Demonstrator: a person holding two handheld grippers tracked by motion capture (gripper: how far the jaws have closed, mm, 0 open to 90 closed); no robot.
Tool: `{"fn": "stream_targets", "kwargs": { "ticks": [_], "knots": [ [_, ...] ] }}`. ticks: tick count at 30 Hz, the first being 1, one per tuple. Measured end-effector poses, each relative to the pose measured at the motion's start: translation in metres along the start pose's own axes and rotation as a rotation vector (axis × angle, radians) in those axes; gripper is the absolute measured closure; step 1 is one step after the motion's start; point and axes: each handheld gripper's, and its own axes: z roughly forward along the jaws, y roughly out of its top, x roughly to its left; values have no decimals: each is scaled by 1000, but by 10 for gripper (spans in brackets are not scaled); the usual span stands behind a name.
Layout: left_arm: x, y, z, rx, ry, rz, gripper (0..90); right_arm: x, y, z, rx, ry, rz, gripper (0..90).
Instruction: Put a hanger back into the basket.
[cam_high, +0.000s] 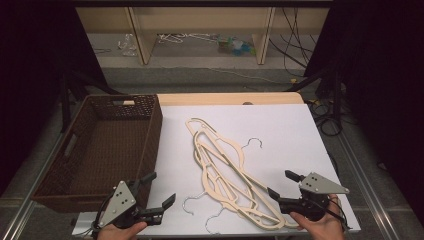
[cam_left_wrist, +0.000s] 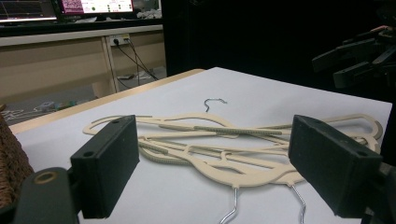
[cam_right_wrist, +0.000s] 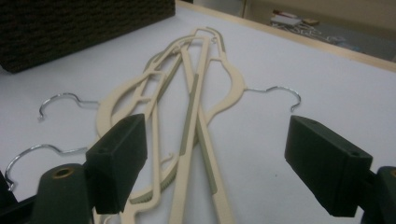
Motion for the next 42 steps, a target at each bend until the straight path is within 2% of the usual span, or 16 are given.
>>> {"fn": "stream_targets", "kwargs": {
  "ticks": [3,10,11,13,16,17,18,21,22,25,26,31,34,37,38,42],
  "knots": [
    [0,0,0,0,0,3,162,-2,0,4,52,0,-17,289],
    [-1,-1,2,11,2,0,163,0,-2,22,244,78,-2,460],
    [-1,-1,2,11,2,0,163,0,-2,22,244,78,-2,460],
    [-1,-1,3,10,1,-3,163,-1,-5,32,290,101,-26,503],
    [-1,-2,3,13,0,1,163,0,-9,37,359,95,24,513],
    [-1,-2,3,17,-1,0,163,-1,-10,40,369,105,12,549],
    [-2,-2,4,6,-7,-7,163,-1,-10,40,369,105,12,549],
    [-2,-2,4,22,-6,4,163,0,-11,44,397,125,13,574],
    [-2,-3,6,21,-13,0,163,2,-10,49,428,137,19,592],
    [-3,-3,6,33,-12,10,163,3,-12,57,441,143,-14,612],
    [-4,-3,6,32,-17,11,163,4,-12,58,462,149,2,623],
    [-6,-4,7,43,-22,23,163,2,-13,64,464,156,29,659],
    [-7,-4,8,51,-27,24,165,-1,-15,67,490,169,53,674],
    [-7,-6,11,55,-30,23,169,-1,-16,71,496,176,29,673],
    [-8,-6,12,68,-26,17,171,0,-16,72,500,166,46,673],
    [-9,-8,20,91,-30,32,175,0,-14,76,511,160,33,696]
  ]
}}
